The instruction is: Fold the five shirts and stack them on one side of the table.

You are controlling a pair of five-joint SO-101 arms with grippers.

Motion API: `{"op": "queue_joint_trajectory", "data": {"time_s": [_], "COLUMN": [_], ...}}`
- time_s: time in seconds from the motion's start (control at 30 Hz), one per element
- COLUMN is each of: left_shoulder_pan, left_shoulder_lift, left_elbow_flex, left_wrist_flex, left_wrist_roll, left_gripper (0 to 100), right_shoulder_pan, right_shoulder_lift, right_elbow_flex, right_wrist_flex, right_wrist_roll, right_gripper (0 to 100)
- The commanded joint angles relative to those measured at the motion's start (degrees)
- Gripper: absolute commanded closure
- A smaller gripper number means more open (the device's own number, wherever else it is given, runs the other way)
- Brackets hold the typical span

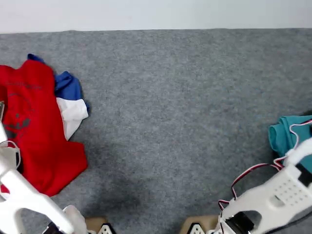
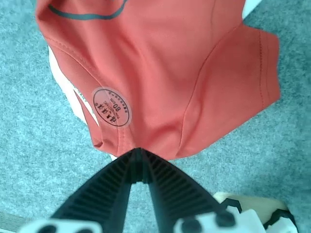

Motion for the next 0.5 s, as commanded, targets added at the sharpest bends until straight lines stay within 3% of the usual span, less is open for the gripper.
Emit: {"op": "queue_joint_trajectory", "data": {"time_s": [0.0, 0.23, 0.47], "left_shoulder_pan": [0.18, 0.35, 0.44], "left_shoulder_lift": [-1.85, -1.85, -1.85], "left_elbow_flex": [-0.22, -0.22, -0.22], "left_wrist_flex": [1.05, 1.05, 1.05], "left_wrist_roll": [-0.26, -0.26, -0.26], "left_gripper": [100, 100, 100], "right_shoulder_pan": [-2.68, -8.13, -7.52], "right_shoulder_lift": [5.85, 16.92, 8.84], "right_elbow_flex": [-2.64, -2.99, -2.99], "right_wrist_flex": [0.13, 2.15, 2.51], "right_wrist_roll": [0.70, 0.70, 1.05], "right_gripper": [98.9, 98.8, 98.8]}}
